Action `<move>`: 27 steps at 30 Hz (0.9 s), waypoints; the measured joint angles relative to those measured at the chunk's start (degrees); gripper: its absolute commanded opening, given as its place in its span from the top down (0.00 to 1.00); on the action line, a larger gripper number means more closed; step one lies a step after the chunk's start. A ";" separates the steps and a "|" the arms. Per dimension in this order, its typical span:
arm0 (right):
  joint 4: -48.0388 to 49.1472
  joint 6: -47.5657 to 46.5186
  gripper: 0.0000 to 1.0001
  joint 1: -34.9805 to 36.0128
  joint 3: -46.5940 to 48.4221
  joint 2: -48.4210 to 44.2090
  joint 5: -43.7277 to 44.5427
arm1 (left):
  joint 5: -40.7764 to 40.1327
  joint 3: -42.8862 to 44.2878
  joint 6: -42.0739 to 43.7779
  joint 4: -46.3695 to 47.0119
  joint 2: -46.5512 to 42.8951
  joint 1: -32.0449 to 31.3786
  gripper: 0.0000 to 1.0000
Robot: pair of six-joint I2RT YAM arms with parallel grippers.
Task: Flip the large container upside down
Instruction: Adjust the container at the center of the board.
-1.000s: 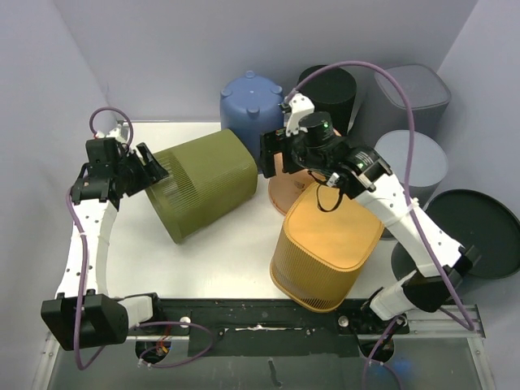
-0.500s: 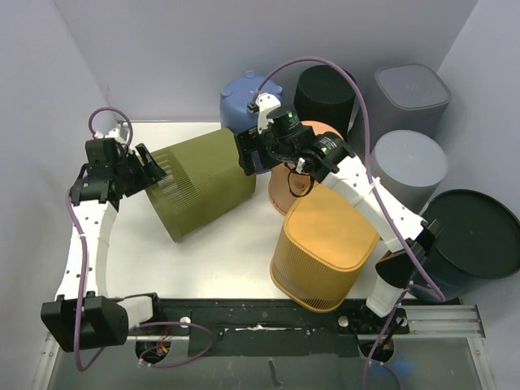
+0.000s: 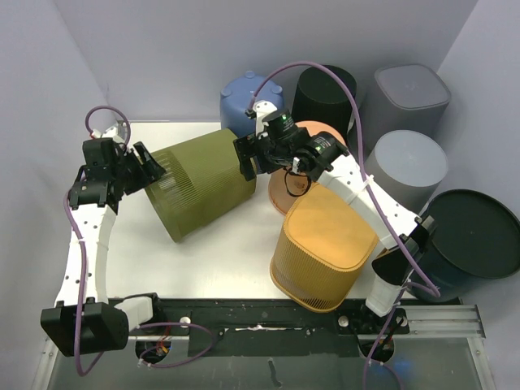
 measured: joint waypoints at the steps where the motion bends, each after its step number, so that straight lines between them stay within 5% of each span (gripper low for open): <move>1: -0.07 0.09 0.02 0.00 -0.02 0.00 0.15 | 0.15 0.00 0.00 0.09 -0.02 -0.02 0.40; 20: 0.87 1.14 0.02 -0.02 -3.87 -0.04 4.24 | 2.08 -0.46 0.02 0.66 -0.61 0.00 0.42; 27: -0.20 -1.60 0.02 -1.27 2.62 3.93 4.15 | 2.05 -1.40 0.04 0.72 -1.29 0.02 0.42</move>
